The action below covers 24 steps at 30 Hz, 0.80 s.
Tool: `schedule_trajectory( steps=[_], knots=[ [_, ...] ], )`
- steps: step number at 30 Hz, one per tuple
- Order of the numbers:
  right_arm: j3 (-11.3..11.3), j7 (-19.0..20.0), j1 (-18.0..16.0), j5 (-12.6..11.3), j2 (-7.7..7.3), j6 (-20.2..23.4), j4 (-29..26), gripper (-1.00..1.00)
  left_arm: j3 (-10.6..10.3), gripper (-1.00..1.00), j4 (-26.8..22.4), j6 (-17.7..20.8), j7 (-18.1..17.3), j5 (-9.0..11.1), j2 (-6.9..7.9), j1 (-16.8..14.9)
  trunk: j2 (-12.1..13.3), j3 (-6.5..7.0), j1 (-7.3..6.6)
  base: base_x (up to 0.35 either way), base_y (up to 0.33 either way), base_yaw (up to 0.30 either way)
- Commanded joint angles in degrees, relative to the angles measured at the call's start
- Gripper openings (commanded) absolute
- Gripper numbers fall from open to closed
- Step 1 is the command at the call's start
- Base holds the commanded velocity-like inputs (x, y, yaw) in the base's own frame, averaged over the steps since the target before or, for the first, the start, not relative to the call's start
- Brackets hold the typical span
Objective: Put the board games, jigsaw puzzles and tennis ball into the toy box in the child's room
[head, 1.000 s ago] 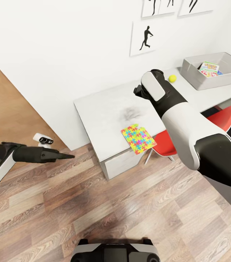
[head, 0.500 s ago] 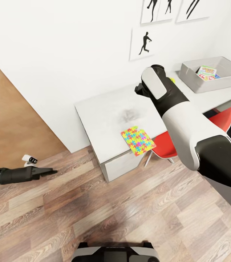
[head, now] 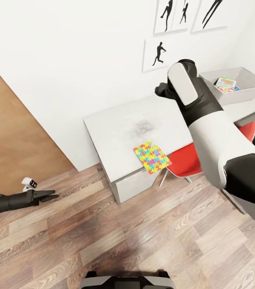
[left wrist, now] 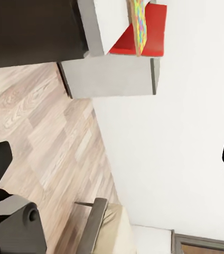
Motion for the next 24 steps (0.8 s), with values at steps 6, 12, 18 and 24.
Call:
schedule_trajectory(
  steps=[6,12,18,24],
  knots=[
    [0.2,-0.6,0.0,-0.7,-0.46,0.9,-1.0,1.00,-0.4,1.00,2.3,-1.1,-0.6,0.2,0.11,0.0,-0.1,0.49,0.04,0.000,0.000,0.000],
    [0.2,-0.6,0.0,-0.7,-0.29,0.9,-1.1,1.00,-0.3,1.00,2.5,-1.8,-0.6,0.3,0.02,0.0,-0.1,1.06,0.04,0.000,0.000,0.000],
    [0.2,-0.6,0.5,-0.7,-0.19,0.9,-1.1,1.00,-0.4,1.00,2.4,-2.0,-0.5,0.3,-0.07,0.0,-0.1,1.63,0.04,0.000,0.000,0.000],
    [0.2,-0.6,2.6,-0.8,0.07,1.0,-1.1,1.00,-0.3,1.00,2.4,-2.1,-0.5,0.2,-0.08,0.0,-0.1,2.20,0.04,0.000,0.000,0.000]
  ],
)
